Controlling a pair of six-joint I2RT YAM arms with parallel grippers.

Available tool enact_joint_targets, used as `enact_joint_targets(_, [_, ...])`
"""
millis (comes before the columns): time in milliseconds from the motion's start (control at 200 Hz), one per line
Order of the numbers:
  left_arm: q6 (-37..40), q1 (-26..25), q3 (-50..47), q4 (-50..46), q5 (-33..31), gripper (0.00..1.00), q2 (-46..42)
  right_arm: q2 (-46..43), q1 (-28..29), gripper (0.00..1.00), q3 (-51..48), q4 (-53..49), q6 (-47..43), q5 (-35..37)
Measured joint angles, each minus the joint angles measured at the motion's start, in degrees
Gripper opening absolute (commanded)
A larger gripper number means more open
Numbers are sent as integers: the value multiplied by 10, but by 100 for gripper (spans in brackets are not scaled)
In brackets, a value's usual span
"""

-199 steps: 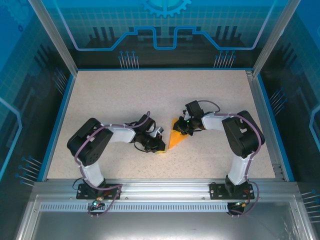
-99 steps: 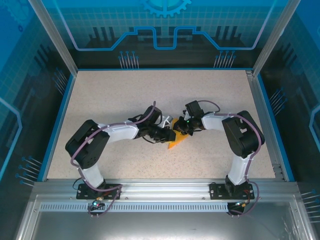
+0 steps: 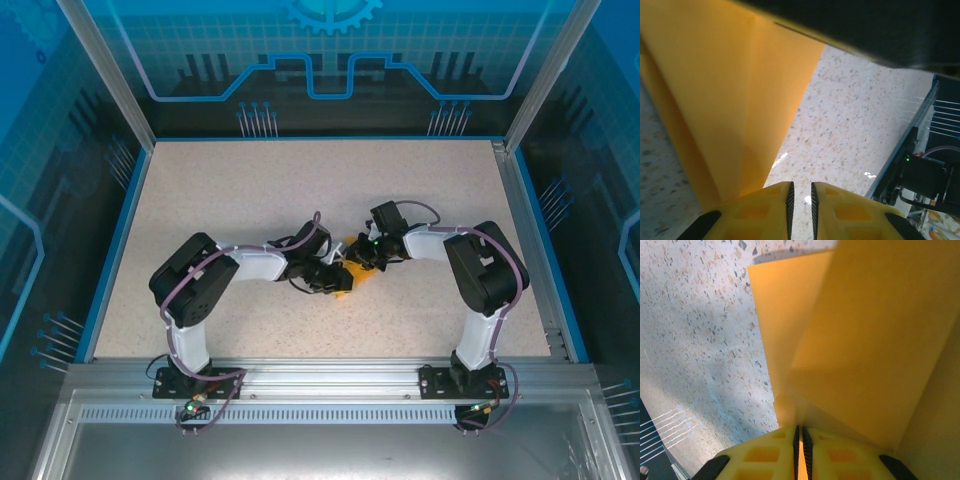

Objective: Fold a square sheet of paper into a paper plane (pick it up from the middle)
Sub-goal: Fourth fold the wing at the center of the table.

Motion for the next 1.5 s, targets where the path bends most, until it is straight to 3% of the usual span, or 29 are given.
enact_joint_targets(960, [3, 5, -49, 13, -52, 13, -16, 0, 0, 16, 0, 0, 0, 0])
enact_joint_targets(1501, [14, 5, -91, -31, -79, 9, -107, 0, 0, 16, 0, 0, 0, 0])
